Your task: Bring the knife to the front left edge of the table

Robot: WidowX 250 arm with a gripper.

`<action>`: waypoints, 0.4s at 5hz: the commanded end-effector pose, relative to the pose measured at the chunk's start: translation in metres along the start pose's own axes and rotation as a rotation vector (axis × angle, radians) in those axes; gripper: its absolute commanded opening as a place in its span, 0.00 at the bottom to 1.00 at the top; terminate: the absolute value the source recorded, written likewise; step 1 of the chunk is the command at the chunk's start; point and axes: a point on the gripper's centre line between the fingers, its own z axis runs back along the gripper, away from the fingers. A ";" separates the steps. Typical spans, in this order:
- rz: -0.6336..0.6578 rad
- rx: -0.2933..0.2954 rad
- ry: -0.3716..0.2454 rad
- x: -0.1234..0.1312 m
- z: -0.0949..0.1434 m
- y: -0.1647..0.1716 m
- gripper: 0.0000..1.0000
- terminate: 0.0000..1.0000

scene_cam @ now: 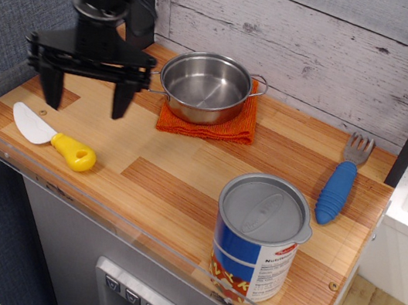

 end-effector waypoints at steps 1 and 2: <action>-0.300 -0.033 -0.121 0.054 0.021 -0.013 1.00 0.00; -0.312 -0.078 -0.147 0.082 0.026 -0.021 1.00 0.00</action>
